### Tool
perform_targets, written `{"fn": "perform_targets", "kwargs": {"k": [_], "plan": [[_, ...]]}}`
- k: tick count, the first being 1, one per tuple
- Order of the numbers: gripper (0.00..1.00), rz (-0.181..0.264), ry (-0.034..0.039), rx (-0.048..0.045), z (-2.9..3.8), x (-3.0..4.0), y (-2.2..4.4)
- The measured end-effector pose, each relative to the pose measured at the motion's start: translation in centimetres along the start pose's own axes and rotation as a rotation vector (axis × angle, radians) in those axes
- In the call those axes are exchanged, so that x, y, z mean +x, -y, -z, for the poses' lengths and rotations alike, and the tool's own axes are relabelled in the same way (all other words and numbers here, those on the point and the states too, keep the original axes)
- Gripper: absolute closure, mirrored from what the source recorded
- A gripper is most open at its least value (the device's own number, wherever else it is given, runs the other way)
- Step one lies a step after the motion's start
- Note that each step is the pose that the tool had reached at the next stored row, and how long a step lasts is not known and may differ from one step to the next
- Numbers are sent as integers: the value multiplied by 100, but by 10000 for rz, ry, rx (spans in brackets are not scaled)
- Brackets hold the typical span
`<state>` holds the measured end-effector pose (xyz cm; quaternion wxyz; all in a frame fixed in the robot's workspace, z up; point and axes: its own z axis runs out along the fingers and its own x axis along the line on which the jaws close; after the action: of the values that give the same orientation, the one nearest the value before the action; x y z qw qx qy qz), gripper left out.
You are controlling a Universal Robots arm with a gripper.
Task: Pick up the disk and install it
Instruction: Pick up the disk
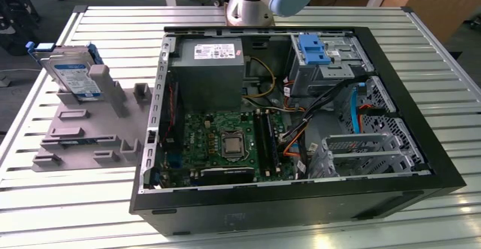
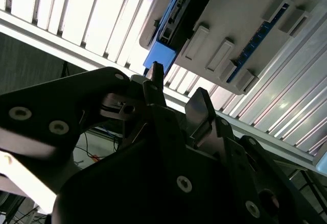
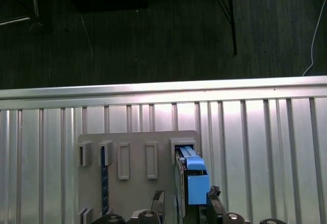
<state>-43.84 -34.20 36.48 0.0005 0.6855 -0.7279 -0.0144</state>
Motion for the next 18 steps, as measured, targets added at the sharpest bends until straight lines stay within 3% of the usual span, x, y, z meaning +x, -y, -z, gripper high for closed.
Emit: {"fn": "perform_targets", "kwargs": {"k": [6, 18], "plan": [[55, 515, -10, -5, -15, 0, 0], [55, 313, -11, -2, -124, -43, 10]]}}
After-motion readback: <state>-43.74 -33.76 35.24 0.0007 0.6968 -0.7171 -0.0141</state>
